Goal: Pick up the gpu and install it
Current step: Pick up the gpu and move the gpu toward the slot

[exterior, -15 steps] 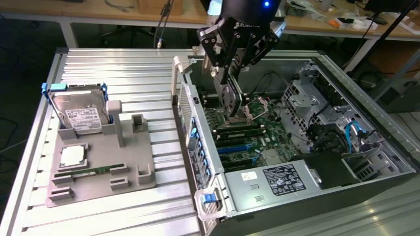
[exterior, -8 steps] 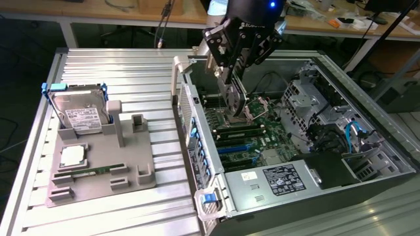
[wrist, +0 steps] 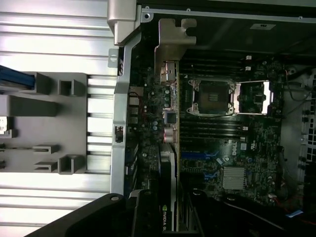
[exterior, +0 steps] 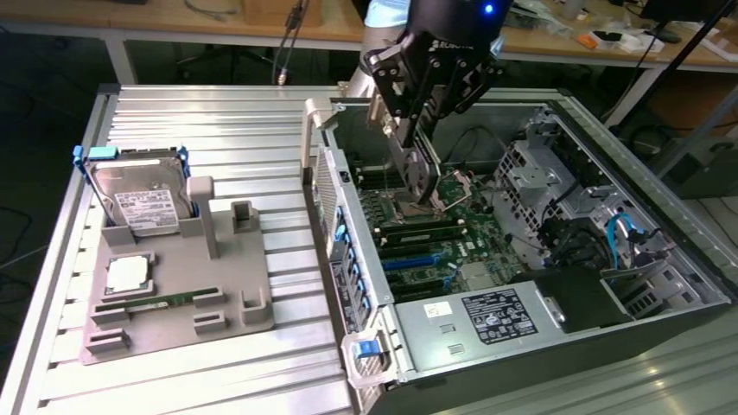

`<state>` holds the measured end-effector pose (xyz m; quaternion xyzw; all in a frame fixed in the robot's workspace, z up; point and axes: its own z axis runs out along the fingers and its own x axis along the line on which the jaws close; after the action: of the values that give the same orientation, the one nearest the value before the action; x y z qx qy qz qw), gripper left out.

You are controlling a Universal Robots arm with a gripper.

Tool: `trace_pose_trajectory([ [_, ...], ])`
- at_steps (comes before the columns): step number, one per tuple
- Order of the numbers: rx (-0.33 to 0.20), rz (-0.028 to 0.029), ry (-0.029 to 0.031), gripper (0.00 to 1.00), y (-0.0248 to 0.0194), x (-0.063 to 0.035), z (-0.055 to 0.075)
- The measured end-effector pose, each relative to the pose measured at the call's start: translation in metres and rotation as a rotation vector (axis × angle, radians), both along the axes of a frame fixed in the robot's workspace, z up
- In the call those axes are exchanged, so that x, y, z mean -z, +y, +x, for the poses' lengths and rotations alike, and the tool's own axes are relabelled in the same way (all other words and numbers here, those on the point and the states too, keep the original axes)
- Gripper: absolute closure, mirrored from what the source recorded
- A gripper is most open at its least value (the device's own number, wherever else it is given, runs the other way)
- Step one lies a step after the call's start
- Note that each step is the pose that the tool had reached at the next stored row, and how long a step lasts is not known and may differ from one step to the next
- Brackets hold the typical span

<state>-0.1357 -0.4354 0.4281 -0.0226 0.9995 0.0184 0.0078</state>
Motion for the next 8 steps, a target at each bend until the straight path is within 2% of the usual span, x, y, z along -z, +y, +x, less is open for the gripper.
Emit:
trace_pose_trajectory([
  [8,0.0,0.0001,0.0,0.73,0.0,0.0,0.0082],
])
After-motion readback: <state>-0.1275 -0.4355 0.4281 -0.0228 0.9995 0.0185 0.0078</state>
